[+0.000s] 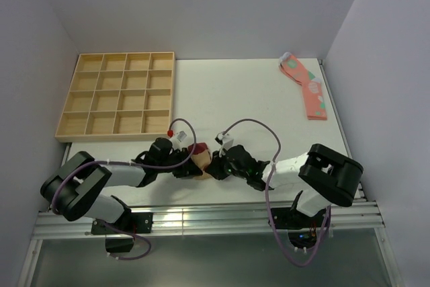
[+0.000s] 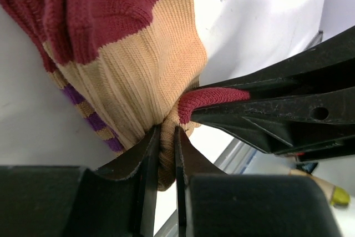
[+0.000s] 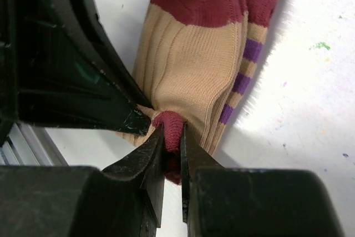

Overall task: Roll the socks
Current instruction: Roll the sock at the center of the board.

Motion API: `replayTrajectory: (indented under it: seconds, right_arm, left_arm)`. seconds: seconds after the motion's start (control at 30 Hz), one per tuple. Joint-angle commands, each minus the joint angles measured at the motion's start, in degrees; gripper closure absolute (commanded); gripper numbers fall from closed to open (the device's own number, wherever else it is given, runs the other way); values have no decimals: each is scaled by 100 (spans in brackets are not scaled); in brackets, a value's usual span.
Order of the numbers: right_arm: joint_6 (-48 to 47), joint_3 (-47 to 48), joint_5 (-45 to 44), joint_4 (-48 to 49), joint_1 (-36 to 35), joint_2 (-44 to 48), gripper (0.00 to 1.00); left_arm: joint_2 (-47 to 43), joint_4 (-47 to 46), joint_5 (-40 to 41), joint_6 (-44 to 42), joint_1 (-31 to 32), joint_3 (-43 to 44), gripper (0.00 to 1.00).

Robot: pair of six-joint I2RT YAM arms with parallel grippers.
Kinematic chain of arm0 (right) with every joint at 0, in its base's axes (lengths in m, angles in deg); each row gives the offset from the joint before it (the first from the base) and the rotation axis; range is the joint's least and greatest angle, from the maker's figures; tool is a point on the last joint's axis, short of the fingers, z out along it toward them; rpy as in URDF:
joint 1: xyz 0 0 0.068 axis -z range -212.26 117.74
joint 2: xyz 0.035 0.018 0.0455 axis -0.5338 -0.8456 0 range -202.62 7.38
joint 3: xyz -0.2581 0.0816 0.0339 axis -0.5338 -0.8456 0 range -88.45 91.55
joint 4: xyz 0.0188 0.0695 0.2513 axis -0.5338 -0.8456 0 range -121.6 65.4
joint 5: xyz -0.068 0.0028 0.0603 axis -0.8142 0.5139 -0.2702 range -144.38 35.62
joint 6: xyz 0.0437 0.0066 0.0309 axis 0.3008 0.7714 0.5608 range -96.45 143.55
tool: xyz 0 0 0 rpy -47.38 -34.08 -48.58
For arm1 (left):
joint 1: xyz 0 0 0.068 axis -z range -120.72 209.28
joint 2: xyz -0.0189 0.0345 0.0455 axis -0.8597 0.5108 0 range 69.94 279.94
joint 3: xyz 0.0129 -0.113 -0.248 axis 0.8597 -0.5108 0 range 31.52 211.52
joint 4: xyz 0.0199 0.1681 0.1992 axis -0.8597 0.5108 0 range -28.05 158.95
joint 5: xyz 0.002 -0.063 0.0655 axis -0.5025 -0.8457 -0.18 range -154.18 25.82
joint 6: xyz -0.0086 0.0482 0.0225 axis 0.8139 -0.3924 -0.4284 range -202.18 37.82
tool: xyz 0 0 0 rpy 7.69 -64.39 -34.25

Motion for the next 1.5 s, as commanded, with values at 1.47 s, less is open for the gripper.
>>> replayTrajectory:
  seconds: [1.47]
  right_arm:
    - [71, 2091, 682, -4335, 232, -429, 100]
  left_arm:
    - [278, 1371, 2910, 457, 674, 907, 83]
